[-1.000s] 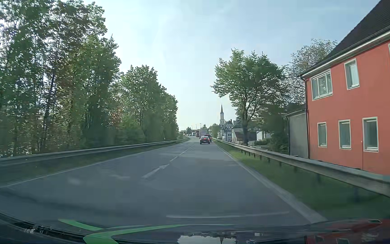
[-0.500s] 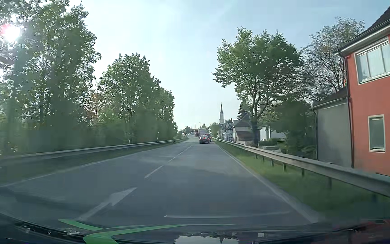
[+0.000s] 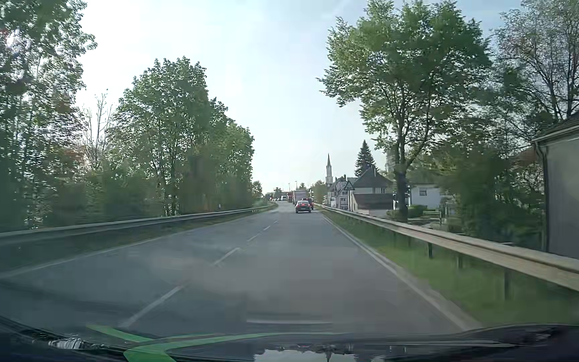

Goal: Follow the waypoints while adhering to traffic rules and regulations

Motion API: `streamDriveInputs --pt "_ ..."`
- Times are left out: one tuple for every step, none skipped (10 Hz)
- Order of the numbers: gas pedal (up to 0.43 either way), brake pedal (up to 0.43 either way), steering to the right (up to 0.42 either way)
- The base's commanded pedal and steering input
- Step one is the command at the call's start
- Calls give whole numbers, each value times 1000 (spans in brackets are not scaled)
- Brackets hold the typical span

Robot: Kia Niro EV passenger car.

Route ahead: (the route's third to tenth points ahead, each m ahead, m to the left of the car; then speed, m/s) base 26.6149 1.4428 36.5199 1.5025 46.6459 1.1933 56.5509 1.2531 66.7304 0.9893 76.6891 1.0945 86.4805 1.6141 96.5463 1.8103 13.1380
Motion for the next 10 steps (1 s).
streamDriveInputs --pt "28 0 0" --pt "28 0 0" --pt "28 0 0" --pt "47 0 0" --pt "67 0 0" --pt "67 0 0" --pt "67 0 1" --pt "67 0 1" --pt "67 0 1" --pt "67 0 1"
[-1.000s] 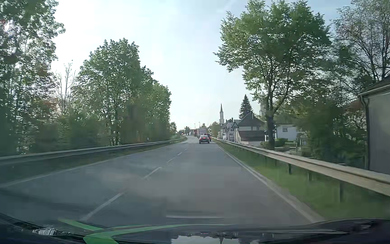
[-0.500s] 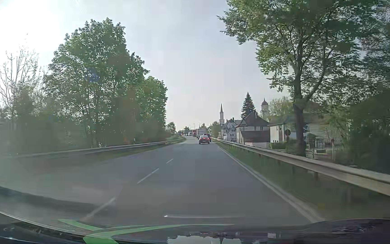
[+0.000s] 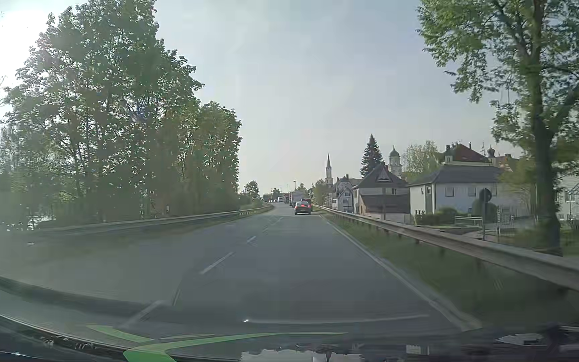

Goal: Follow the waypoints while adhering to traffic rules and regulations

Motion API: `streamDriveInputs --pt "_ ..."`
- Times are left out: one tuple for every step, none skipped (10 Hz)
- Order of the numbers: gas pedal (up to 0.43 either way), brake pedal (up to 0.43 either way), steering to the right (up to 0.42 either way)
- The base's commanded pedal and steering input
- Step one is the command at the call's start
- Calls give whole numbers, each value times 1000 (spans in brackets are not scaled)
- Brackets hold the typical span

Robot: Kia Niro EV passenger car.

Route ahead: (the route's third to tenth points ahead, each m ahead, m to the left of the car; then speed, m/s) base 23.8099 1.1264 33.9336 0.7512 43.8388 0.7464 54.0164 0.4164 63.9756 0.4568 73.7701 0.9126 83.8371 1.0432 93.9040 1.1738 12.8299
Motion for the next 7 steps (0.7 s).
streamDriveInputs --pt "39 0 1" --pt "0 0 0" --pt "0 0 0" --pt "0 0 0" --pt "0 0 0" --pt "0 0 0" --pt "0 0 0"
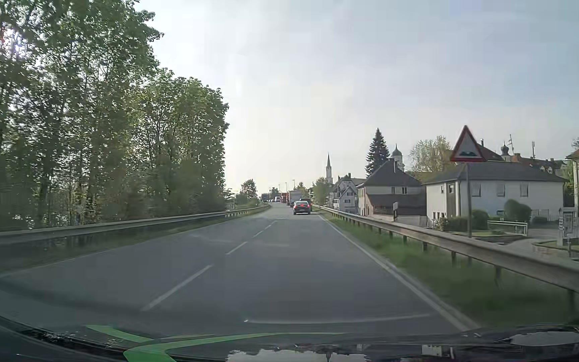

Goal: Follow the waypoints while adhering to traffic rules and regulations

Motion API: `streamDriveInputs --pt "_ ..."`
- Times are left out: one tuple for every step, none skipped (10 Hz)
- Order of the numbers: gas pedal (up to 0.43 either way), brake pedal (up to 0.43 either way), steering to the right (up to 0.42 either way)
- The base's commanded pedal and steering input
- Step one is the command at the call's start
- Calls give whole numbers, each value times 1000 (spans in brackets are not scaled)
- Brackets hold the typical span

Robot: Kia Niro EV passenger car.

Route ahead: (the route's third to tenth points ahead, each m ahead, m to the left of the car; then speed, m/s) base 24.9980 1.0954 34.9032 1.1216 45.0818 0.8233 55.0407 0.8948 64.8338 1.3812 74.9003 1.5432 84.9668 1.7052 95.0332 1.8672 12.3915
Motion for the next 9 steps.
streamDriveInputs --pt "0 0 0" --pt "0 0 0" --pt "0 0 -1" --pt "0 0 -2" --pt "0 0 -2" --pt "0 0 -2" --pt "0 0 -2" --pt "0 0 -2" --pt "79 0 -2"
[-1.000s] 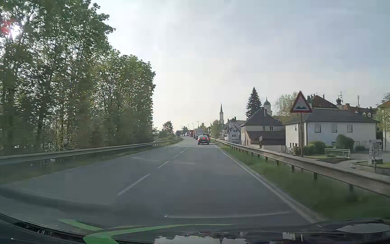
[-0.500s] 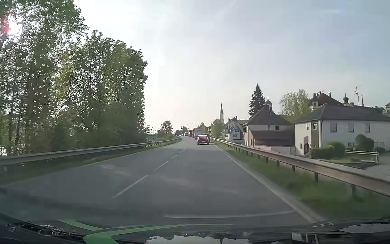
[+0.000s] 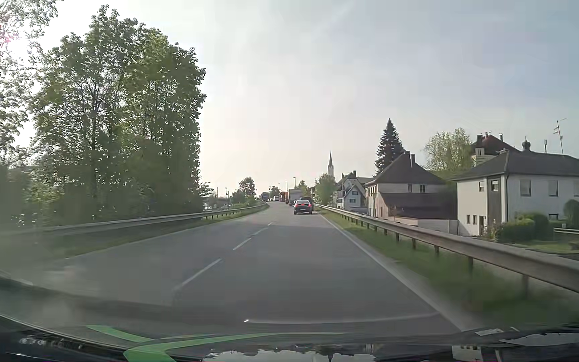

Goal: Follow the waypoints while adhering to traffic rules and regulations

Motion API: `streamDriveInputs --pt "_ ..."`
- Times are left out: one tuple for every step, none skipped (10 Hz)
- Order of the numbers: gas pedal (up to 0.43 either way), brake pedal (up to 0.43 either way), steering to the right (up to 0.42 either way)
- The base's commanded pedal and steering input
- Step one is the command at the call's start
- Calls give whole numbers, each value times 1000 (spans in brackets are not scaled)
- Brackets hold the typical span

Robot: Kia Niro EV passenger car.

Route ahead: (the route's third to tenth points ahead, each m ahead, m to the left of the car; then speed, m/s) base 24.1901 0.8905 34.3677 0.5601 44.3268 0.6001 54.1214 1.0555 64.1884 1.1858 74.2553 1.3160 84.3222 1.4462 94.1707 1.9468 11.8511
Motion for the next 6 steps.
streamDriveInputs --pt "87 0 -2" --pt "87 0 -2" --pt "87 0 -2" --pt "87 0 -2" --pt "87 0 -2" --pt "87 0 -2"
